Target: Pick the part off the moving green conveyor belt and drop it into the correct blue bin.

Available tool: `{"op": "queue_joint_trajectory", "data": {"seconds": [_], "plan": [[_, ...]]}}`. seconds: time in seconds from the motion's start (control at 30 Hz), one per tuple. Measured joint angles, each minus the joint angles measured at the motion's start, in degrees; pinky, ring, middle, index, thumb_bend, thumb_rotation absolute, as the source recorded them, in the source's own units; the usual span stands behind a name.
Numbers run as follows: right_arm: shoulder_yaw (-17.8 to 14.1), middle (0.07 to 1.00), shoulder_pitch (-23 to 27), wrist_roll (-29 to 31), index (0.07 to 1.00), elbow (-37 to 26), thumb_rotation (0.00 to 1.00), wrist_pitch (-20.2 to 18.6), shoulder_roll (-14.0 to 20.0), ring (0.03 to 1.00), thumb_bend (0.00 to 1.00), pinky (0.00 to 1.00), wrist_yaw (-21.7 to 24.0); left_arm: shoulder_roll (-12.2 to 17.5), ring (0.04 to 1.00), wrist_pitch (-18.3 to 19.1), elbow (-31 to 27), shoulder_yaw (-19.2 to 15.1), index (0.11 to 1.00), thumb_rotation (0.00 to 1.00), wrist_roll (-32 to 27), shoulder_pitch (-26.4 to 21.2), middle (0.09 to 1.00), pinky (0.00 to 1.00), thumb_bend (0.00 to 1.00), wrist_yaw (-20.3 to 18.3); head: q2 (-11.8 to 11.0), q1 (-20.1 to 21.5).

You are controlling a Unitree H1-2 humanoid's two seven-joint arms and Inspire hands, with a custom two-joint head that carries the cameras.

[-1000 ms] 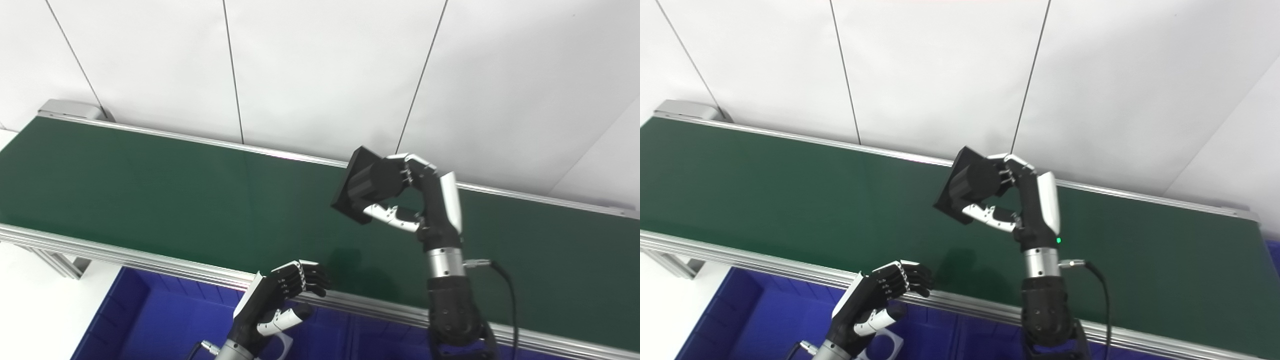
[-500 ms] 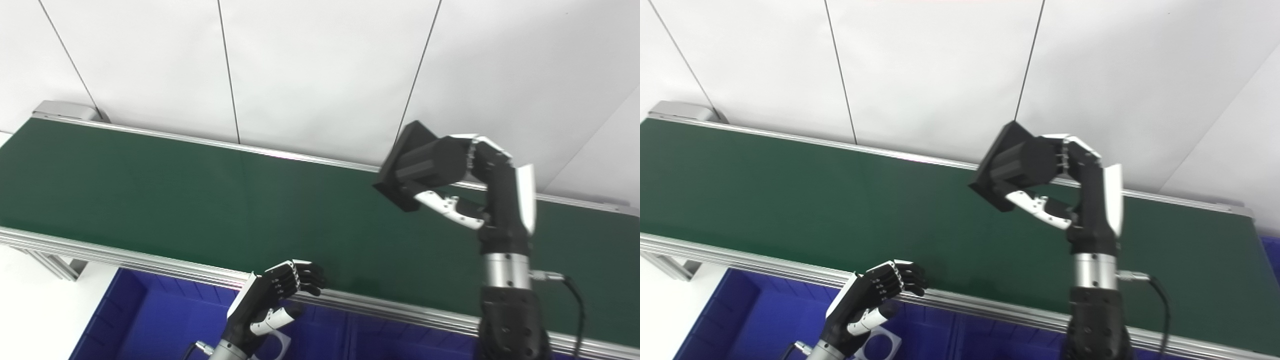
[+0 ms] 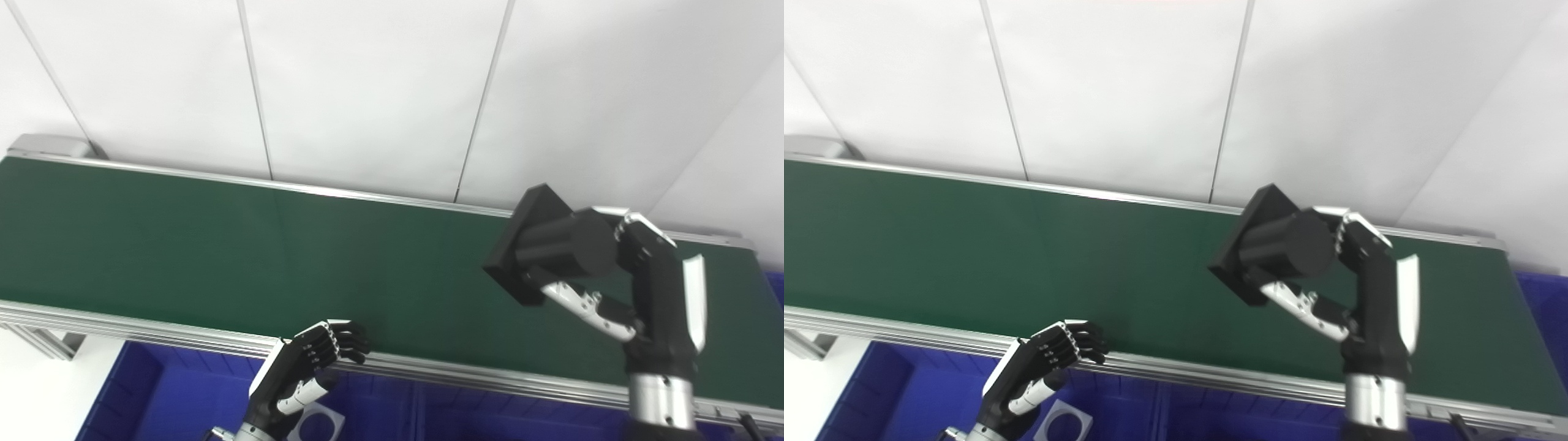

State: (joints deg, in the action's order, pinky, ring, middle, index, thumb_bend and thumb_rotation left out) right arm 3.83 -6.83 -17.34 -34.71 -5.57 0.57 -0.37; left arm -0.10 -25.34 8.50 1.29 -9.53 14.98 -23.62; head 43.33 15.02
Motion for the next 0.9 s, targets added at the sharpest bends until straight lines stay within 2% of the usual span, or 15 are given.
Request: {"op": "queue_joint_trajectory", "data": {"seconds": [0.03,0.33,0.53,0.87,0.9], "plan": [[-0.11,0.521,-1.41,0.0,0.55,-0.11,0.0,0.0,0.02,0.441,0.49,0.32,-0.08,-0.01,0.633,0.0,0.0,-0.16,0.678,0.62,-0.01,0.01,0.648,0.6,0.82,-0.09,0.79,1.23],[-0.77,0.514,-12.59,-1.11,0.552,-0.36,0.0,0.26,-0.11,0.439,0.49,0.33,-0.89,0.19,0.637,0.0,-0.23,-0.67,0.676,0.63,-1.13,-0.53,0.653,0.6,0.83,-0.61,2.9,2.38],[0.58,0.511,-18.71,-2.43,0.554,0.77,0.0,3.23,-0.72,0.432,0.49,0.34,-2.23,1.4,0.624,0.05,-1.93,0.3,0.666,0.62,-1.28,-1.03,0.643,0.59,0.83,0.16,4.49,4.58],[1.97,0.521,-25.91,-3.86,0.547,2.6,0.0,6.22,-0.82,0.443,0.49,0.32,-2.86,3.1,0.617,2.27,-3.13,0.93,0.663,0.6,-3.86,-2.25,0.639,0.58,0.85,0.83,6.68,8.18],[2.07,0.524,-26.13,-3.98,0.545,2.63,0.0,6.23,-0.87,0.444,0.49,0.32,-2.86,3.23,0.616,2.31,-3.27,1.01,0.662,0.6,-4.13,-2.44,0.639,0.58,0.85,0.84,7.38,9.75]]}}
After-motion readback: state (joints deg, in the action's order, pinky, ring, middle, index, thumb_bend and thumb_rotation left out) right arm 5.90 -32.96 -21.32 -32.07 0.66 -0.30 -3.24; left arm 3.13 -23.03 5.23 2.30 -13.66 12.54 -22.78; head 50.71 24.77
